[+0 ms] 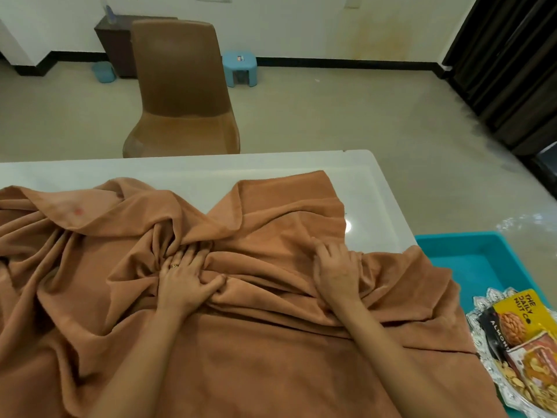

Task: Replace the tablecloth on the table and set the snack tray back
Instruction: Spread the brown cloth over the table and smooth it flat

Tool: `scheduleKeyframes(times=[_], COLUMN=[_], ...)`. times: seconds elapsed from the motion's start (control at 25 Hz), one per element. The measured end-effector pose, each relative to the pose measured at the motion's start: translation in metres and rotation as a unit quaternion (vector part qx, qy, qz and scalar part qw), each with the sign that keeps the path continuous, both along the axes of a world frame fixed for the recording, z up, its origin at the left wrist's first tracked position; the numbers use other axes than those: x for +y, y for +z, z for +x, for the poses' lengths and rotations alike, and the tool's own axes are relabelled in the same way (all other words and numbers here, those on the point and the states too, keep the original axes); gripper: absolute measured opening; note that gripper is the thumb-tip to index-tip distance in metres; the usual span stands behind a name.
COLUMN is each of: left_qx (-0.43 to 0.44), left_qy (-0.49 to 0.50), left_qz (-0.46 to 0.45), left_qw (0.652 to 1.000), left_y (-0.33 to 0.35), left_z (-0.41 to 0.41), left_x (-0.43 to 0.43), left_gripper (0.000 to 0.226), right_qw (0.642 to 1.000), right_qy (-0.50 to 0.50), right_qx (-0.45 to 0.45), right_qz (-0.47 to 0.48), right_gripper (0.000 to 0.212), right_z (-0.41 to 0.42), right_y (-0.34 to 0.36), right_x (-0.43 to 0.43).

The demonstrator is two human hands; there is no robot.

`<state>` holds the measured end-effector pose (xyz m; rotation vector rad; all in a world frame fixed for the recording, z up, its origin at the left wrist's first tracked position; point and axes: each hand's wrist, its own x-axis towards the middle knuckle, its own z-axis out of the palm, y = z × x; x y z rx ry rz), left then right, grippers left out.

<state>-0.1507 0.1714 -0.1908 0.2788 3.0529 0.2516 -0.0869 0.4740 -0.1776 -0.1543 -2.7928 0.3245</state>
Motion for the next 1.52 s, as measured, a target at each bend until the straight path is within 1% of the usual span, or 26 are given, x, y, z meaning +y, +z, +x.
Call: scheduleKeyframes(times=[0.08,0.12,0.16,0.2,0.24,0.28,0.32,0.36,0.4,0.48,0.56,0.64,0.76,0.84,0.88,1.0,1.04,1.08,1.16,1.2,1.24,1.28,1.32,1.4,1.48,1.52], left_qx=[-0.106,-0.153,-0.159,-0.117,-0.029,0.057,0.103,0.098,0.052,-0.065,-0.061,-0.035,-0.052,-0.080,-0.101,-0.197,-0.187,-0.126,0.052,0.086,0.067,0.022,-0.012,-0.022,-0.020,-0.022], left_qy=[-0.004,0.011,0.040,0.068,0.070,0.051,0.019,-0.019,-0.038,-0.019,-0.036,-0.073,-0.127,-0.188,-0.222,-0.252,-0.231,-0.195,-0.085,-0.039,-0.020,-0.020,-0.037,-0.076,-0.105,-0.119], left_qz=[-0.047,-0.071,-0.090,-0.098,-0.069,-0.015,0.043,0.091,0.121,0.105,0.042,0.003,-0.018,-0.050,-0.062,-0.116,-0.119,-0.098,0.032,0.120,0.190,0.218,0.209,0.125,0.068,0.051], left_qw=[0.993,0.986,0.982,0.986,0.995,0.997,0.994,0.991,0.991,0.992,0.997,0.997,0.990,0.978,0.968,0.940,0.947,0.968,0.994,0.988,0.979,0.975,0.977,0.989,0.992,0.991], left_y=[0.014,0.027,0.038,0.050,0.057,0.062,0.062,0.058,0.052,0.032,0.012,0.004,0.001,0.004,0.006,0.027,0.035,0.040,0.048,0.046,0.042,0.037,0.025,0.005,-0.006,-0.008], left_z=[-0.030,-0.043,-0.050,-0.049,-0.042,-0.027,-0.004,0.023,0.048,0.081,0.084,0.069,0.037,0.014,-0.001,-0.031,-0.027,-0.016,0.036,0.067,0.096,0.122,0.140,0.144,0.124,0.116], left_x=[-0.002,0.006,0.021,0.042,0.069,0.099,0.129,0.154,0.171,0.180,0.161,0.142,0.124,0.106,0.097,0.091,0.099,0.109,0.135,0.146,0.154,0.159,0.158,0.143,0.121,0.110], left_gripper=[0.100,0.096,0.086,0.069,0.056,0.050,0.050,0.056,0.066,0.086,0.097,0.102,0.112,0.115,0.116,0.105,0.097,0.086,0.061,0.054,0.056,0.066,0.077,0.086,0.085,0.083], right_qw=[0.992,0.986,0.986,0.992,0.997,0.995,0.986,0.977,0.971,0.966,0.966,0.963,0.927,0.906,0.907,0.939,0.945,0.950,0.956,0.958,0.959,0.962,0.965,0.969,0.976,0.984], right_qy=[0.121,0.156,0.151,0.100,0.017,-0.065,-0.126,-0.150,-0.144,-0.108,-0.112,-0.171,-0.281,-0.311,-0.305,-0.245,-0.242,-0.242,-0.230,-0.196,-0.155,-0.119,-0.102,-0.125,-0.131,-0.090], right_qx=[-0.027,-0.042,-0.033,-0.004,0.009,-0.012,-0.065,-0.126,-0.177,-0.231,-0.226,-0.197,-0.214,-0.243,-0.238,-0.193,-0.173,-0.152,-0.143,-0.168,-0.186,-0.187,-0.160,-0.068,0.014,0.046], right_qz=[-0.024,-0.043,-0.063,-0.071,-0.074,-0.078,-0.086,-0.084,-0.068,-0.042,-0.047,-0.067,-0.123,-0.151,-0.163,-0.148,-0.135,-0.123,-0.114,-0.128,-0.147,-0.162,-0.183,-0.201,-0.171,-0.145], right_gripper=[0.040,0.043,0.044,0.045,0.048,0.052,0.057,0.061,0.067,0.082,0.088,0.086,0.090,0.092,0.092,0.081,0.074,0.069,0.070,0.072,0.070,0.060,0.043,0.019,0.017,0.020], right_z=[0.018,0.026,0.028,0.027,0.026,0.026,0.027,0.032,0.038,0.056,0.082,0.110,0.149,0.169,0.177,0.187,0.184,0.178,0.168,0.162,0.159,0.159,0.160,0.160,0.162,0.167], right_y=[0.012,0.020,0.028,0.035,0.040,0.043,0.043,0.038,0.029,0.011,-0.005,-0.014,-0.017,-0.018,-0.016,-0.007,-0.001,0.003,0.007,0.004,0.000,-0.002,0.000,0.012,0.024,0.032], right_x=[-0.025,-0.021,-0.006,0.017,0.045,0.077,0.109,0.135,0.152,0.162,0.149,0.123,0.066,0.011,-0.018,-0.059,-0.048,-0.029,0.008,0.021,0.026,0.026,0.023,0.015,0.002,-0.012])
